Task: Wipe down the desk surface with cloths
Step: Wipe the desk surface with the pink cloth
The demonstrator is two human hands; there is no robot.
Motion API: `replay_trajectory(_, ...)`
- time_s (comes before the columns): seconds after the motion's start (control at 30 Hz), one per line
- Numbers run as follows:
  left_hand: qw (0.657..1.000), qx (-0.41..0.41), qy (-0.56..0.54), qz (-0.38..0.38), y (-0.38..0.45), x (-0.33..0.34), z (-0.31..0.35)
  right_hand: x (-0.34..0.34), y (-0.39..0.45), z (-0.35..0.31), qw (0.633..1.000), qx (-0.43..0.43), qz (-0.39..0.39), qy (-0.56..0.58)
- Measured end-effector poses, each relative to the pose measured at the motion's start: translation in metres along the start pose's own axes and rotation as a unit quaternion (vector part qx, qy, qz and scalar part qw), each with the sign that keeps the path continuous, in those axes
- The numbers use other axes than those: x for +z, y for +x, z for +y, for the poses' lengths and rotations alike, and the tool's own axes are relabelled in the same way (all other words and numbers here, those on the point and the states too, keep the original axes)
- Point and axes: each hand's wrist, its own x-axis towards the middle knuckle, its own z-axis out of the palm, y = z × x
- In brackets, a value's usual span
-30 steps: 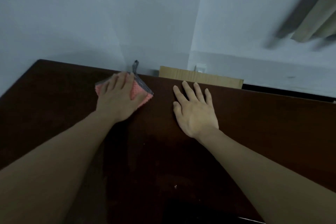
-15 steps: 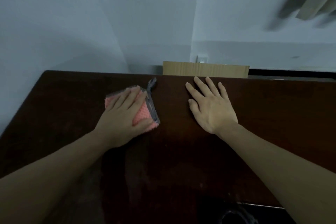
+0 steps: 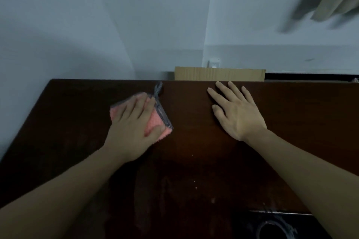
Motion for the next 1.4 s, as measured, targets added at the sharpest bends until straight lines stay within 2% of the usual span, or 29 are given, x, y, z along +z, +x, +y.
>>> replay_trajectory(0.13,1.000,0.024,0.004,-0.009,0.005,0.000,-0.023,-0.001,0.000,0.000,1.000,0.003,-0.002,-0.002)
replay_trajectory(0.27,0.998,-0.057,-0.017,0.029,0.048,-0.005,-0.042,-0.001,0.000,-0.001,1.000,0.004,-0.003,-0.002)
replay_trajectory(0.37,0.996,-0.080,-0.024,0.043,0.061,-0.004,-0.041,-0.001,0.001,0.001,1.000,0.004,-0.002,-0.006)
replay_trajectory(0.53,0.997,-0.061,-0.033,0.043,0.021,-0.002,-0.025,-0.002,-0.002,-0.002,0.999,0.001,-0.016,-0.031)
replay_trajectory(0.7,1.000,-0.006,-0.015,0.008,-0.035,0.006,-0.012,-0.009,-0.001,-0.018,0.992,0.027,-0.028,-0.116)
replay_trajectory(0.87,0.999,-0.015,-0.027,0.018,-0.019,0.005,-0.027,-0.008,0.012,-0.078,0.997,0.037,-0.026,0.069)
replay_trajectory(0.93,0.999,-0.040,-0.030,0.020,0.000,0.002,-0.032,0.001,0.021,-0.101,0.993,0.047,-0.032,0.101)
replay_trajectory(1.07,0.997,-0.066,-0.029,0.024,0.042,-0.005,-0.048,0.015,0.027,-0.115,0.997,0.068,-0.022,0.020)
replay_trajectory(1.23,0.997,-0.064,-0.037,0.030,0.055,-0.011,-0.055,0.013,0.027,-0.116,0.997,0.069,-0.016,0.014)
replay_trajectory(1.4,0.999,0.008,-0.035,0.033,0.012,-0.002,-0.057,0.014,0.028,-0.119,0.997,0.080,-0.005,0.011)
